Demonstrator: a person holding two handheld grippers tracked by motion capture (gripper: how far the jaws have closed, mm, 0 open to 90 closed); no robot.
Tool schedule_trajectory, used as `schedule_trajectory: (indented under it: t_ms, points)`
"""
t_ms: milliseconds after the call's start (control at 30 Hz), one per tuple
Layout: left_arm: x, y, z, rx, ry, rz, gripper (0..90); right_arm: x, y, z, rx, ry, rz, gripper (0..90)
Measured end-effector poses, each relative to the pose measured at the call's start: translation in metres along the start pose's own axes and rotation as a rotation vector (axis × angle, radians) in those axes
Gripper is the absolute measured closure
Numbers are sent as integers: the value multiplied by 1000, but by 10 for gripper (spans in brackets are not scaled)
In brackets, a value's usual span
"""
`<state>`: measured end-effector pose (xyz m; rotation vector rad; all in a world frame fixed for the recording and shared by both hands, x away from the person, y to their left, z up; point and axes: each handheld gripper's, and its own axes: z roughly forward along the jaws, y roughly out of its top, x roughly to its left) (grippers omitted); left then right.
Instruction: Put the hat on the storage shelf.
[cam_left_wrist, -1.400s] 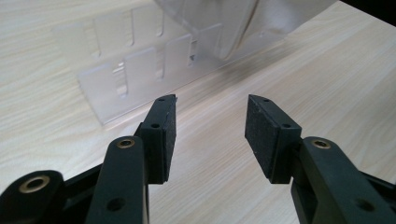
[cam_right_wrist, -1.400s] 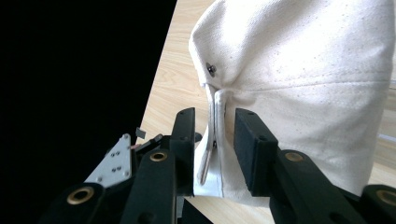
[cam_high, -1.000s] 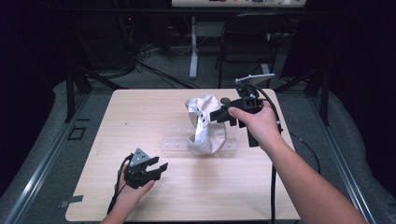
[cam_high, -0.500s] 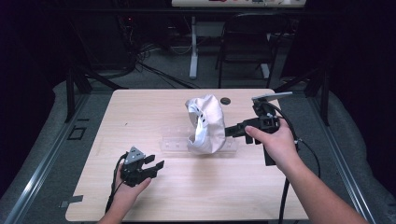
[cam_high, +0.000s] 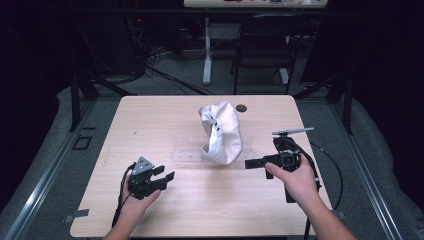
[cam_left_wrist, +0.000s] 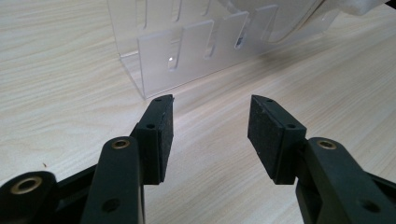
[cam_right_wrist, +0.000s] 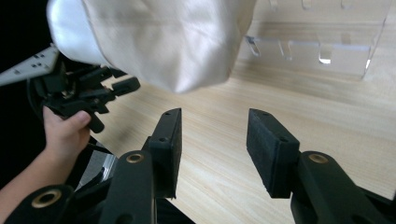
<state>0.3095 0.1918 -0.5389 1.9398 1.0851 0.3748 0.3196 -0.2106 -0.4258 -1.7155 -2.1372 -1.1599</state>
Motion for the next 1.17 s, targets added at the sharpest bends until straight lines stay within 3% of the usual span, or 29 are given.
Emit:
schedule_trajectory:
  t_ms: [167,367,433,733,833,1067,1167]
  points:
    - [-1,-1,1,6,1,4,506,-15,-19,15,-11,-20,3,548]
    - [-1,-2,3,12,-2,10,504,-30,-37,27,-38,-79,3,545]
    - [-1,-2,4,15,-2,12,503,-33,-42,30,-40,-93,-19,530]
    - [-3,-3,5,19,-5,20,501,-53,-70,38,-130,-157,-43,530]
    - [-5,-3,6,23,-6,26,500,-56,-73,40,-128,-148,-56,527]
    - [-6,-4,7,26,-7,42,496,-62,-81,39,-208,-167,-114,528]
    - [-8,-4,8,28,-18,43,496,-68,-84,41,-224,-160,-99,530]
